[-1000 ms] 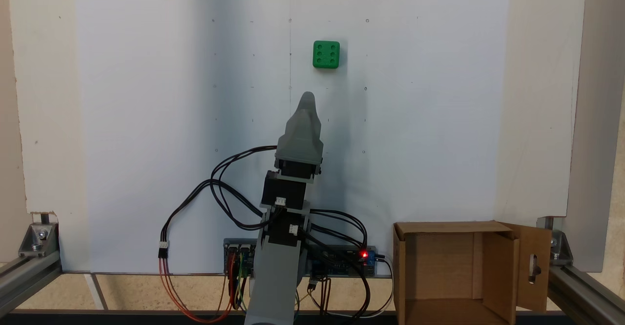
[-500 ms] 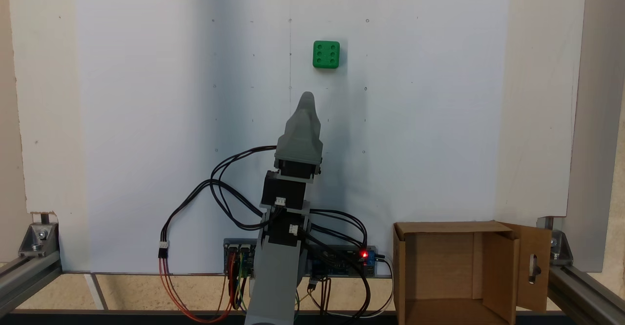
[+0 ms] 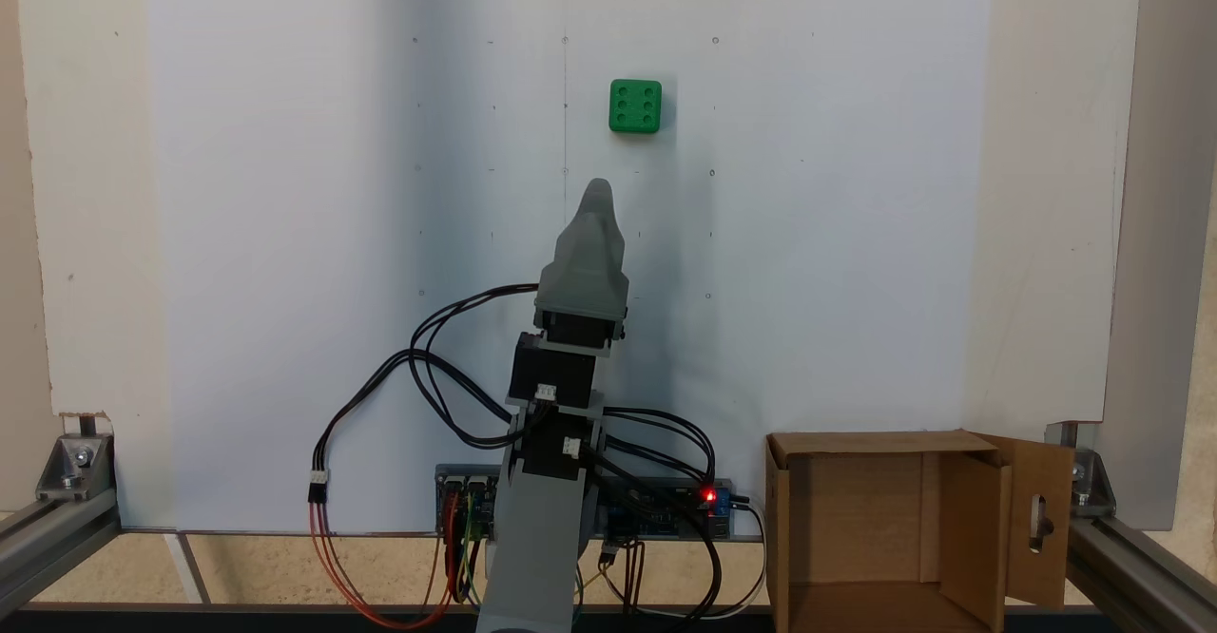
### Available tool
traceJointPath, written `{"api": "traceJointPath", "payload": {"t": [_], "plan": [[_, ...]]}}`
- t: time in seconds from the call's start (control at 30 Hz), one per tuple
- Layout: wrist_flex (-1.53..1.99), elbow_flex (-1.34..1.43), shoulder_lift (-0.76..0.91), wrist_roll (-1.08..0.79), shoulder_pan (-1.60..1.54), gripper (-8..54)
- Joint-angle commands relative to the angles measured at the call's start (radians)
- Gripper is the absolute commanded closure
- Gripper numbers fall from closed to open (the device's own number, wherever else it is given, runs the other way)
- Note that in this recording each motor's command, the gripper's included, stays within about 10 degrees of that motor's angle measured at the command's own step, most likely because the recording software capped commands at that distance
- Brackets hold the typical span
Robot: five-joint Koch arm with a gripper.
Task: Grasp a green dice and put it in the bin.
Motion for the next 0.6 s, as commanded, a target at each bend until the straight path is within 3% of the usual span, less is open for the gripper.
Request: {"api": "traceJointPath", "payload": {"t": [0.0, 0.57], "plan": [[-0.064, 0.051, 0.107, 0.025, -0.002, 0.9], [-0.054, 0.051, 0.106, 0.02, 0.002, 1.0]]}}
